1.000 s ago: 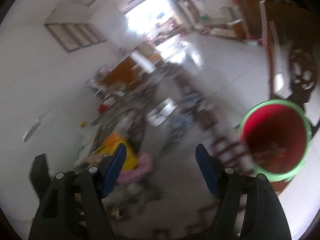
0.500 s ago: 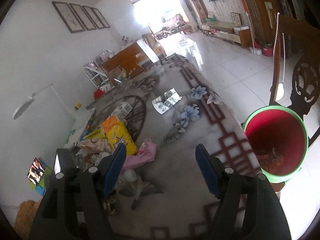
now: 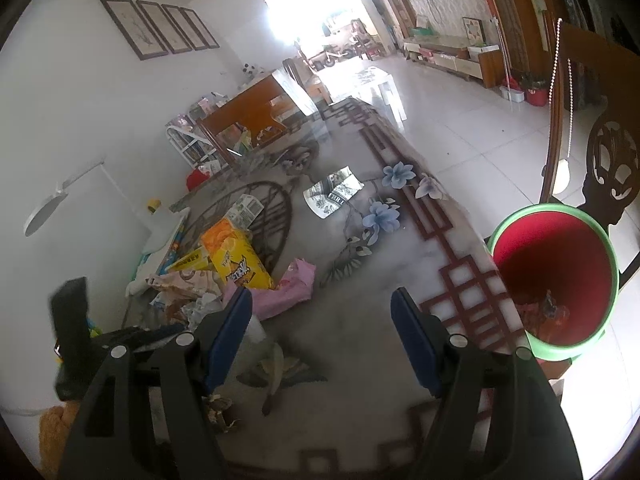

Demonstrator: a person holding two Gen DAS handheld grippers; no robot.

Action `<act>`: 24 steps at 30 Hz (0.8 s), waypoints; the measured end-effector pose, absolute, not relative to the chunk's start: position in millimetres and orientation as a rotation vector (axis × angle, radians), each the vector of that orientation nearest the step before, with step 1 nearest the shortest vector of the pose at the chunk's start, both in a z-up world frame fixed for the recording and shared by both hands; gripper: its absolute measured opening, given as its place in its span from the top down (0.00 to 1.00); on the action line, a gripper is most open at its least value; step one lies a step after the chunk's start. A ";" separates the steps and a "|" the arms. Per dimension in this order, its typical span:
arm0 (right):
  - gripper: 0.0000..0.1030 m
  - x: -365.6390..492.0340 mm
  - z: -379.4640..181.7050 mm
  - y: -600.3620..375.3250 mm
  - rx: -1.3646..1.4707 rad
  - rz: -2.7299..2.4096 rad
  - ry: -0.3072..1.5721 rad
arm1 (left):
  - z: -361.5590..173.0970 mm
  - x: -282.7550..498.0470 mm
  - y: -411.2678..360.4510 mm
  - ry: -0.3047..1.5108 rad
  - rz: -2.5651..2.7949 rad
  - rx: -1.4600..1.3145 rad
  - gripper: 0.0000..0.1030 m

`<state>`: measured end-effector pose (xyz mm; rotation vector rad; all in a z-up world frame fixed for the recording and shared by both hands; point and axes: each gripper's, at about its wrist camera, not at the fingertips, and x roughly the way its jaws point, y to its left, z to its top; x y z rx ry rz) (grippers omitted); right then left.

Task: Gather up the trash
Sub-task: 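Grasp the clear plastic bottle with the left tool while the right tool reaches the dark cigarette box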

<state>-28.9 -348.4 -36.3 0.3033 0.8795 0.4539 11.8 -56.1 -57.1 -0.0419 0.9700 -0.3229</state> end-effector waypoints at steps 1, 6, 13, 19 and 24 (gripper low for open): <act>0.32 -28.5 -36.5 -347.3 0.297 0.452 0.882 | -53.0 10.7 -50.2 0.951 -0.320 -0.095 0.92; 0.32 -26.0 -37.9 -337.4 0.244 0.436 0.902 | -46.0 4.5 -30.3 0.905 -0.234 -0.204 1.00; 0.32 -27.1 -40.7 -333.9 0.222 0.430 0.910 | -52.0 1.8 -41.0 0.941 -0.263 -0.100 0.33; 0.31 -22.0 -45.2 -343.4 0.283 0.436 0.934 | -73.3 -5.9 -22.4 1.032 -0.233 -0.063 0.27; 0.31 -20.0 -46.1 -342.8 0.293 0.439 0.950 | -105.5 0.9 -27.3 1.183 -0.217 -0.008 0.27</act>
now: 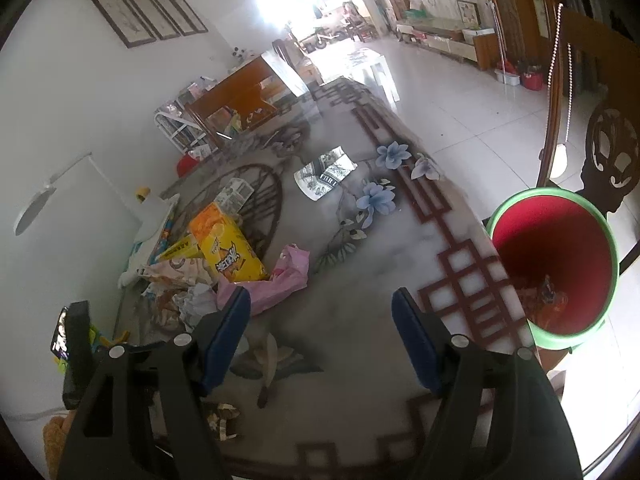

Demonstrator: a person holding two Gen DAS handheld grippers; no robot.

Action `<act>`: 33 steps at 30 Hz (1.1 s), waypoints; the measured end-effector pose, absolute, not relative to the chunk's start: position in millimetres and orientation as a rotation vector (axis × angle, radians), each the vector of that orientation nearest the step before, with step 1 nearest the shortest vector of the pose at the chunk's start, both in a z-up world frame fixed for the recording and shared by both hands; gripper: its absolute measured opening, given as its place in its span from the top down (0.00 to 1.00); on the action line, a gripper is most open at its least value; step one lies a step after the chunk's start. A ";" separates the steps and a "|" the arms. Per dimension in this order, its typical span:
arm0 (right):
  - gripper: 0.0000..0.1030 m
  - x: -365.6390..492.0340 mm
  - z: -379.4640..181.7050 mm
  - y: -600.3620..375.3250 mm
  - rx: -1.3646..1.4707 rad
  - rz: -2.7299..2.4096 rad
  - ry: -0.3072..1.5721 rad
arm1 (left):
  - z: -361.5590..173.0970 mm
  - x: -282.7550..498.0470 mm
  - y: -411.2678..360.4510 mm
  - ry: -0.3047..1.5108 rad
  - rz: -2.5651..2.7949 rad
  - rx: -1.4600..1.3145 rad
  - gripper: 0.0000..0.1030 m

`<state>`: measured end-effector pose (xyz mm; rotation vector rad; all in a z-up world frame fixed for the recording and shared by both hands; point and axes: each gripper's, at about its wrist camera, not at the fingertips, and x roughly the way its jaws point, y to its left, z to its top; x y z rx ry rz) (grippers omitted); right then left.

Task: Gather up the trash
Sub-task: 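Grasp the clear plastic bottle with the left tool while the right tool reaches the dark cigarette box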

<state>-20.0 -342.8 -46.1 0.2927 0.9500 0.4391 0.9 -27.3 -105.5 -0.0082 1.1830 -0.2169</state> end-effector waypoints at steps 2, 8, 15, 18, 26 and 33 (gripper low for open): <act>0.30 -20.9 -45.6 -343.0 0.291 0.444 0.946 | -115.4 4.1 -39.1 1.222 -0.236 0.041 0.27; 0.27 -21.1 -45.4 -344.9 0.311 0.450 0.952 | -133.1 7.1 -61.2 1.279 -0.263 0.142 0.47; 0.27 -21.2 -47.4 -326.5 0.208 0.502 1.010 | -87.4 1.5 -42.4 1.096 -0.315 -0.043 0.47; 0.27 -26.8 -55.2 -296.3 0.067 0.572 1.080 | -58.1 -4.3 -14.3 0.947 -0.308 -0.220 0.47; 0.22 -80.0 -105.2 -190.5 -0.360 0.883 1.245 | -35.5 -8.6 38.4 0.796 -0.114 -0.425 0.47; 0.22 -102.4 -134.9 -141.6 -0.544 1.006 1.274 | -36.8 -7.7 40.0 0.785 -0.104 -0.458 0.47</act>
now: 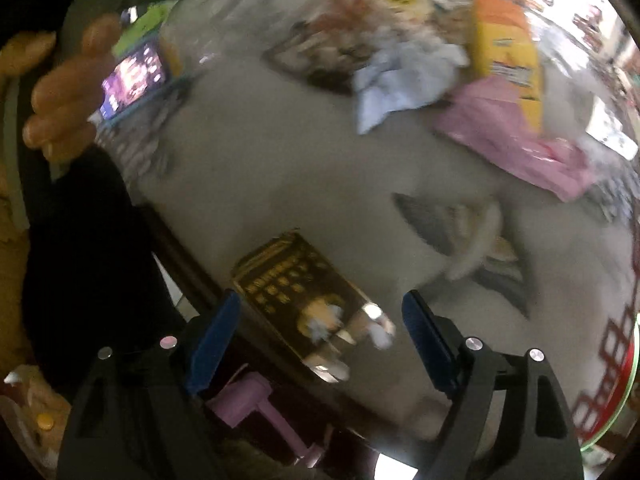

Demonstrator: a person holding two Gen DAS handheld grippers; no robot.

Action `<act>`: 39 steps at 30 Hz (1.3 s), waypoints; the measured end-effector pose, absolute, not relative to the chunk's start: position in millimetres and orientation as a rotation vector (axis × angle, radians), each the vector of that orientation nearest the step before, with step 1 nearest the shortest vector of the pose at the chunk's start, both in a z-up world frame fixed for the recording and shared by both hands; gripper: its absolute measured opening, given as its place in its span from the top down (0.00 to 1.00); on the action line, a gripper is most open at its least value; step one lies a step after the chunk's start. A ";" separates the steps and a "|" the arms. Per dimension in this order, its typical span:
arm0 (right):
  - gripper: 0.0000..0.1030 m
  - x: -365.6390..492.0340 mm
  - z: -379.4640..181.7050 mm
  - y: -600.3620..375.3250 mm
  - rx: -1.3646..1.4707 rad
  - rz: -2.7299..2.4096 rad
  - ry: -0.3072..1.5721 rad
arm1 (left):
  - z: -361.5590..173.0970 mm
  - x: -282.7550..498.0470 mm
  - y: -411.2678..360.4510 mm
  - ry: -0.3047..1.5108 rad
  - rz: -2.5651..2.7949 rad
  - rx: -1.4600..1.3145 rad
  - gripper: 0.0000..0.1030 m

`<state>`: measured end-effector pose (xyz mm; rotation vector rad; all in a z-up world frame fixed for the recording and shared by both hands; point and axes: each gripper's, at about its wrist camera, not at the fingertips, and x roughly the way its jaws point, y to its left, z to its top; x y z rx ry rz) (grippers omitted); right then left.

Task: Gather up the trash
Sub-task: 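Grasp the clear plastic bottle with the left tool while the right tool reaches the dark cigarette box, then close the right tool on the dark cigarette box and lift it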

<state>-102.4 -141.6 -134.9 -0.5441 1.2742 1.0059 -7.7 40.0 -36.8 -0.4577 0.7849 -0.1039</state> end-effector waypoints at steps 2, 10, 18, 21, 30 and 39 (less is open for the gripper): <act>0.22 -103.9 -139.9 -137.3 -0.569 1.020 1.281 | -38.3 -7.2 40.9 0.787 -0.108 -0.458 0.47; 0.35 -103.8 -149.6 -135.8 -0.572 1.033 1.287 | -38.6 -9.5 38.6 0.790 -0.116 -0.451 0.47; 0.82 -80.3 -131.4 -155.1 -0.429 0.978 1.229 | -40.0 -8.9 35.0 0.802 -0.103 -0.428 0.47; 0.82 -65.6 -131.0 -165.0 -0.372 0.928 1.244 | -40.1 -8.7 34.9 0.805 -0.094 -0.425 0.47; 0.39 -65.2 -119.5 -161.2 -0.355 0.974 1.217 | -40.1 -8.9 36.2 0.805 -0.079 -0.428 0.46; 0.33 -65.5 -141.0 -137.1 -0.430 0.933 1.250 | -38.5 -9.5 34.9 0.810 -0.083 -0.431 0.46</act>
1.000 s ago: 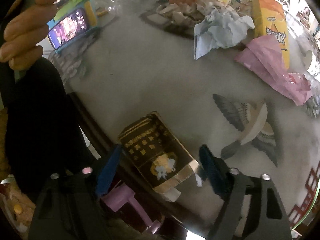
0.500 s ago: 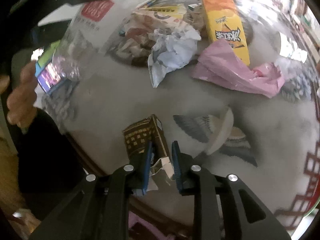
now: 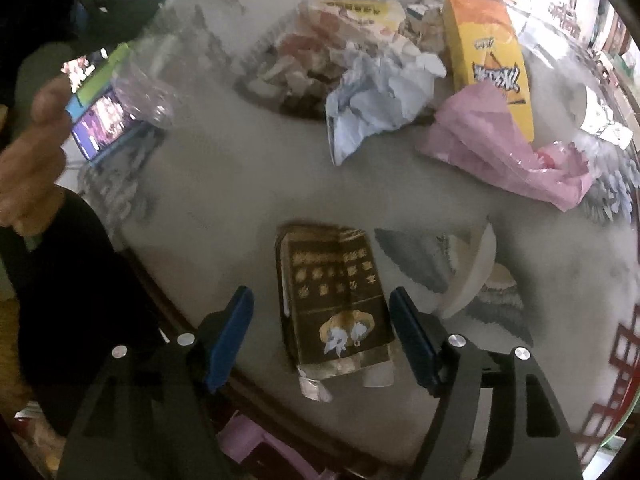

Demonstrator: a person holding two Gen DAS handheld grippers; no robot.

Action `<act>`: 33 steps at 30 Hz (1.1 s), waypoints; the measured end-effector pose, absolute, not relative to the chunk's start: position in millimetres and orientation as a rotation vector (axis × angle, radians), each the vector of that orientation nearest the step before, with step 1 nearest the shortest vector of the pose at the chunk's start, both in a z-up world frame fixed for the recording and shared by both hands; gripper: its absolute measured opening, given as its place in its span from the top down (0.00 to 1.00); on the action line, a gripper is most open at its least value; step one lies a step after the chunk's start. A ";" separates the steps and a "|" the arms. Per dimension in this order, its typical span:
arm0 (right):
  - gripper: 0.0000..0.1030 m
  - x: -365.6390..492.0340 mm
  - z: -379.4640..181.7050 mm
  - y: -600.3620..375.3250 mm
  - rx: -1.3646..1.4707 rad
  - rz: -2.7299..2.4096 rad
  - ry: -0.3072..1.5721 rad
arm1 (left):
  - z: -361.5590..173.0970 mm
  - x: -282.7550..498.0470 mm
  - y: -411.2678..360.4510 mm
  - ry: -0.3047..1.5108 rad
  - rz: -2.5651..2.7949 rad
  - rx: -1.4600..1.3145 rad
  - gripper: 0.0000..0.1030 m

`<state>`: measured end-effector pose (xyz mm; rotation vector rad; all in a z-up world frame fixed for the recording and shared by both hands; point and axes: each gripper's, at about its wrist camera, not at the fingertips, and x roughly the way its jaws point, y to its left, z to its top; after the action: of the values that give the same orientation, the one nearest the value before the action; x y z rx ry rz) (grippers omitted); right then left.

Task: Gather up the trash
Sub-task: 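Close the right tool on the dark cigarette box and lift it, then carry the bottle and box to the red bin and release both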

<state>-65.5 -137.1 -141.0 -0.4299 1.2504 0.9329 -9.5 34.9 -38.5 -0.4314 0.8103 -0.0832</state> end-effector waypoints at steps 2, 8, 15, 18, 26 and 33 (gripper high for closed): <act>0.34 -65.1 -147.4 -132.0 -0.434 0.929 1.265 | -37.8 -9.7 34.5 0.811 -0.084 -0.428 0.46; 0.57 -69.0 -150.6 -132.5 -0.446 0.921 1.246 | -38.4 -9.6 34.3 0.811 -0.082 -0.429 0.46; 0.58 -68.0 -136.3 -156.3 -0.343 0.870 1.185 | -38.5 -9.5 34.3 0.812 -0.080 -0.429 0.46; 0.58 -60.5 -129.9 -162.3 -0.277 0.834 1.169 | -38.5 -9.4 34.2 0.813 -0.081 -0.428 0.46; 0.57 -49.8 -126.7 -172.0 -0.213 0.810 1.176 | -43.4 -9.0 33.1 0.830 -0.083 -0.411 0.46; 0.57 -45.5 -110.1 -183.4 -0.182 0.769 1.092 | -41.4 -8.9 31.8 0.811 -0.087 -0.406 0.46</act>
<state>-45.5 -183.4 -110.1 -0.1822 1.0921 0.7688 -8.9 31.8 -41.4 -0.4065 0.8109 -0.0869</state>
